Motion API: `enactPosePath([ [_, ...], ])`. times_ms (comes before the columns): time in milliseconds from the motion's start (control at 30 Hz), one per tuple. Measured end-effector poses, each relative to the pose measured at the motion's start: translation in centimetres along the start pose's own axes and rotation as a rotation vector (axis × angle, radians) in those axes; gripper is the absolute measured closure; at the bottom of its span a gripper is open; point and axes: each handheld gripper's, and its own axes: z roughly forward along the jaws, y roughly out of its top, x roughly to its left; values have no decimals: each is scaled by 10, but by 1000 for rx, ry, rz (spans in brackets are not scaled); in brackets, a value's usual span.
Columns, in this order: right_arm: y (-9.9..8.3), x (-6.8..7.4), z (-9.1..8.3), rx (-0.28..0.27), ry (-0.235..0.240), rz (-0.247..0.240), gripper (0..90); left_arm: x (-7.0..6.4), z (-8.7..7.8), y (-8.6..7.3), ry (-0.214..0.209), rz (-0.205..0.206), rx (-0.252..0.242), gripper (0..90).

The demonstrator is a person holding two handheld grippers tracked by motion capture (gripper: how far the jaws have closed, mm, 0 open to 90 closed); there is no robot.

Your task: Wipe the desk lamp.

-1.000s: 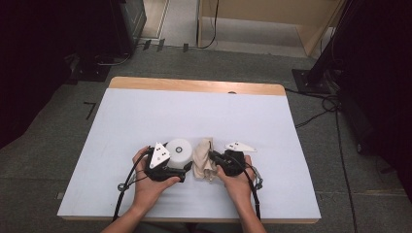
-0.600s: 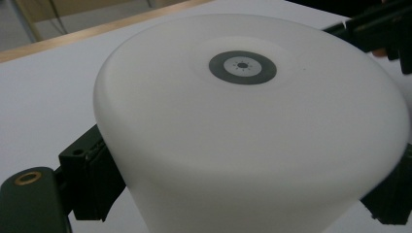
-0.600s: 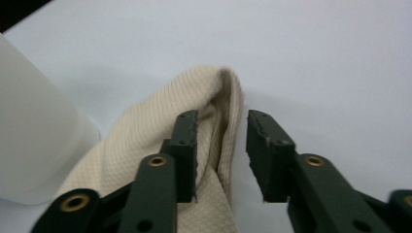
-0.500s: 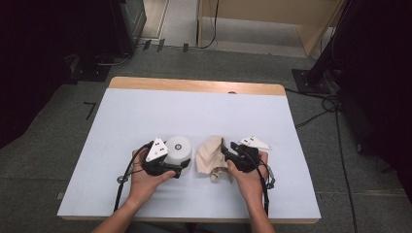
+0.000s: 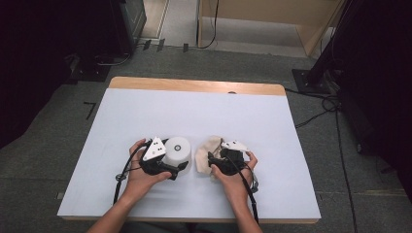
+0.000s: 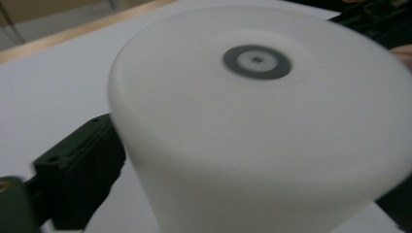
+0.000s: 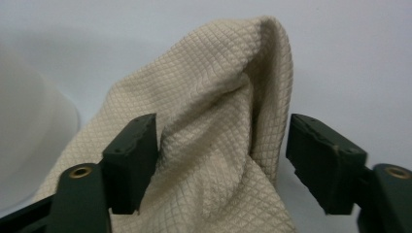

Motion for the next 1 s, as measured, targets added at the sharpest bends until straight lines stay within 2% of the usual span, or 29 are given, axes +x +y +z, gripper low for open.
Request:
enactPosePath([
  [67,-4,1,1,-5,22,-16,451,-10,-3,-2,75,-34,-8,0],
  [133,-6,2,3,-1,53,-47,561,-19,-4,-2,123,-60,-18,0],
  [200,-7,3,2,-8,50,-71,667,-24,-3,-1,165,-80,-14,0],
  [267,-7,0,1,-5,75,-73,776,-25,-2,1,178,-103,-19,0],
  [333,-7,-3,-1,-7,108,-80,813,-22,-2,2,154,-138,-14,0],
  [400,-7,-4,-4,-18,158,-82,823,-20,-3,3,129,-129,-23,18],
  [433,-7,-2,-5,-28,201,-84,824,-19,-5,3,121,-107,-38,66],
  [467,-6,2,-7,-49,270,-88,824,-18,-5,3,119,-91,-37,73],
  [567,-7,15,-8,-58,373,-107,824,-13,-3,3,73,-51,-48,77],
  [667,-8,26,-7,-52,410,-138,825,-5,-1,2,24,-31,-68,78],
  [767,-8,32,-8,-72,439,-177,826,-1,0,1,-4,-9,-74,79],
  [1000,3,32,-29,-171,502,-167,825,5,0,-1,-45,19,-79,80],
])
